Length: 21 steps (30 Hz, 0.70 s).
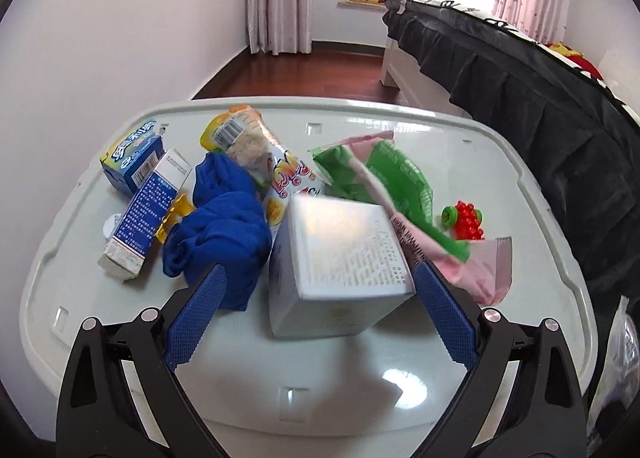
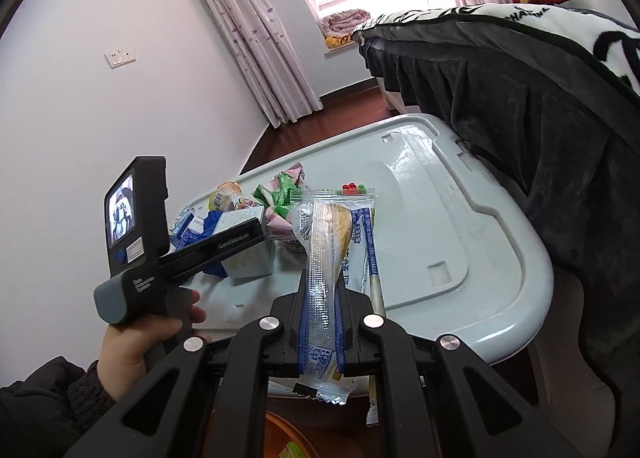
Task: Collect trash
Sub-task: 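Grasp the white square box with the left gripper while the right gripper holds the straw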
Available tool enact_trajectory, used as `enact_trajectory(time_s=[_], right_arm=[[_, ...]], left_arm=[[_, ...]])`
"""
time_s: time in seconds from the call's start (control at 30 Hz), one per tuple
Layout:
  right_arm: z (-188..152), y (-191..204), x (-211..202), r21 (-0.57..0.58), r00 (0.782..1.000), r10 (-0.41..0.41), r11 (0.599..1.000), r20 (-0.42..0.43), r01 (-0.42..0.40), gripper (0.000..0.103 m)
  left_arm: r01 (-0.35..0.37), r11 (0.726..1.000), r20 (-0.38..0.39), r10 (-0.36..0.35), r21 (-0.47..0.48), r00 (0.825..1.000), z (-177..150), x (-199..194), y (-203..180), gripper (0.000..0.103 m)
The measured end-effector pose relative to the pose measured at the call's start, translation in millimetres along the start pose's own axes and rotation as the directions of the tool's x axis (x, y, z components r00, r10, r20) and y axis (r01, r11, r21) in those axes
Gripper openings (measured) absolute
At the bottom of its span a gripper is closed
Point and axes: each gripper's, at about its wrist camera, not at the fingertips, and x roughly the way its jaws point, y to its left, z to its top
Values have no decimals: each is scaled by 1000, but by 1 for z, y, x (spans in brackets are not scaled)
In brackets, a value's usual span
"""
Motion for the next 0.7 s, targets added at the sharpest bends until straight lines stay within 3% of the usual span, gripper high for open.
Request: enact_trajectory(time_s=[0.13, 0.6, 0.7], right_arm=[[0, -1, 1, -4, 1000, 9, 1000, -4, -9, 10], [0, -4, -4, -6, 999, 38, 999, 2, -38, 10], [0, -5, -5, -3, 999, 40, 999, 2, -40, 10]], left_arm=[[2, 1000, 28, -3, 22, 1000, -2, -2, -5, 93], [-24, 1000, -19, 24, 4, 1000, -1, 27, -6, 92], [-9, 1000, -37, 8, -16, 999, 1, 35, -3, 84]])
